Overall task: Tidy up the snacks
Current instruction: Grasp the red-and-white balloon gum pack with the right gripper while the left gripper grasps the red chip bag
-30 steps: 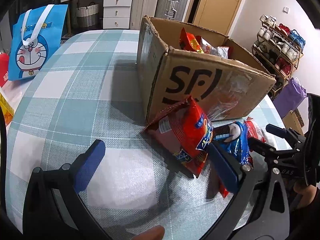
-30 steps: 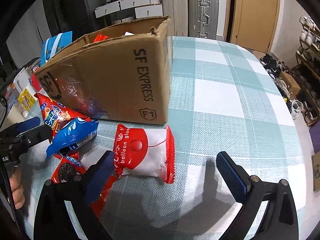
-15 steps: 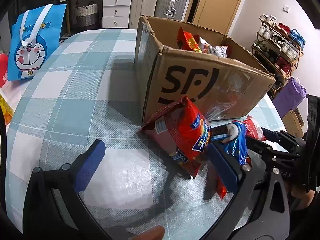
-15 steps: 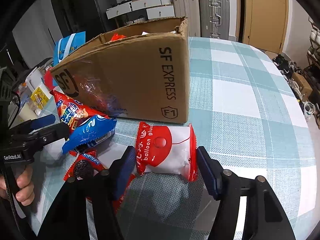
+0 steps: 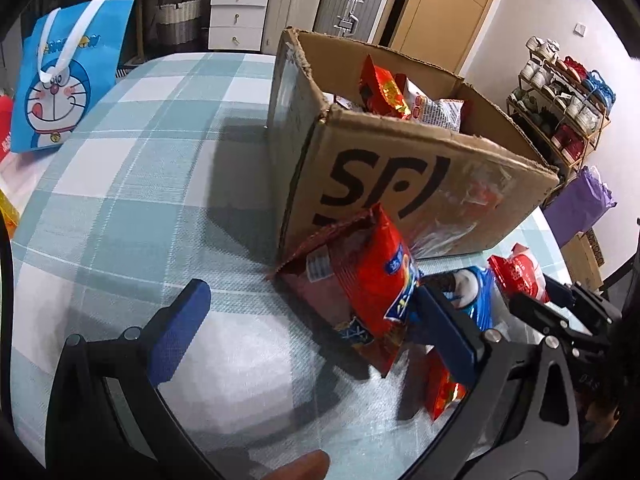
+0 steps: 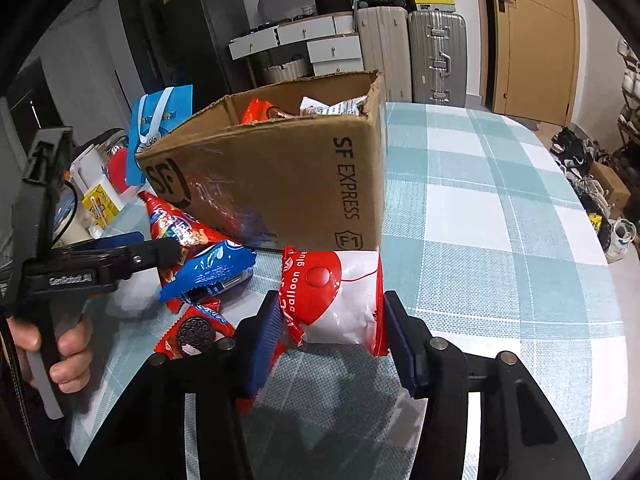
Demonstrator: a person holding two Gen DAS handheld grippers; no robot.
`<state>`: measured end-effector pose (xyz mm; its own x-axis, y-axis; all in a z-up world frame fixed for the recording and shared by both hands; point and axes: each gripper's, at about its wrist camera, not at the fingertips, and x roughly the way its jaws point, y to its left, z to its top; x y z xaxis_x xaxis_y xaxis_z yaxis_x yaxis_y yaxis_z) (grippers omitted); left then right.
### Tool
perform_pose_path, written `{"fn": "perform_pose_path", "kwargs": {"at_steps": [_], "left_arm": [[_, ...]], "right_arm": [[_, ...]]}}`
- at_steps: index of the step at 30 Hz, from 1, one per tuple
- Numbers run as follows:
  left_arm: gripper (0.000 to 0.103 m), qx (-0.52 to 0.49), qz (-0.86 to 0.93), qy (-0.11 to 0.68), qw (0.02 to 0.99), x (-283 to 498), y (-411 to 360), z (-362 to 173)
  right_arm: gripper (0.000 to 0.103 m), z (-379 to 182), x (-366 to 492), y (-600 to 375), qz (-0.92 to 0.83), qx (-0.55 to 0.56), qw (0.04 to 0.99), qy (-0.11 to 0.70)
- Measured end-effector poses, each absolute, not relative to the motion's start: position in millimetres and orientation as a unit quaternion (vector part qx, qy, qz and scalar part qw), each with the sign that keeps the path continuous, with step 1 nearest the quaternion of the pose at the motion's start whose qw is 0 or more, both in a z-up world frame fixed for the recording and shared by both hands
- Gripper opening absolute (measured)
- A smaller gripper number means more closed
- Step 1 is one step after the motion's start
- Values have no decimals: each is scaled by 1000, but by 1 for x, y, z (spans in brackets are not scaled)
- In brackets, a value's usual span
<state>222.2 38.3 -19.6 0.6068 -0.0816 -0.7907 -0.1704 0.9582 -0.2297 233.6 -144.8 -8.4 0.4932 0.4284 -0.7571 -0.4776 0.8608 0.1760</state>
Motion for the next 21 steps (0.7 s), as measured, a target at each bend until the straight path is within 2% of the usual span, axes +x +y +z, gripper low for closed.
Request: {"fn": "perform_pose_path", "kwargs": {"at_steps": [5,7,13,21], "left_arm": [[101,-153,8,459,875,233,34,-28],[90,-156,2,462,873,235,33,-30],[66,-171,-15,452,875,231,31,-31],[43,-164,-27,442,881,217,32,-31]], "right_arm": [[51,-8,234,-150,257,-26,865,431],[51,-7,234,-150,256,-26,865,431],[51,-6,234,-153,250,-21,868,429],[51,-8,234,-154,252,-18,867,430]]}}
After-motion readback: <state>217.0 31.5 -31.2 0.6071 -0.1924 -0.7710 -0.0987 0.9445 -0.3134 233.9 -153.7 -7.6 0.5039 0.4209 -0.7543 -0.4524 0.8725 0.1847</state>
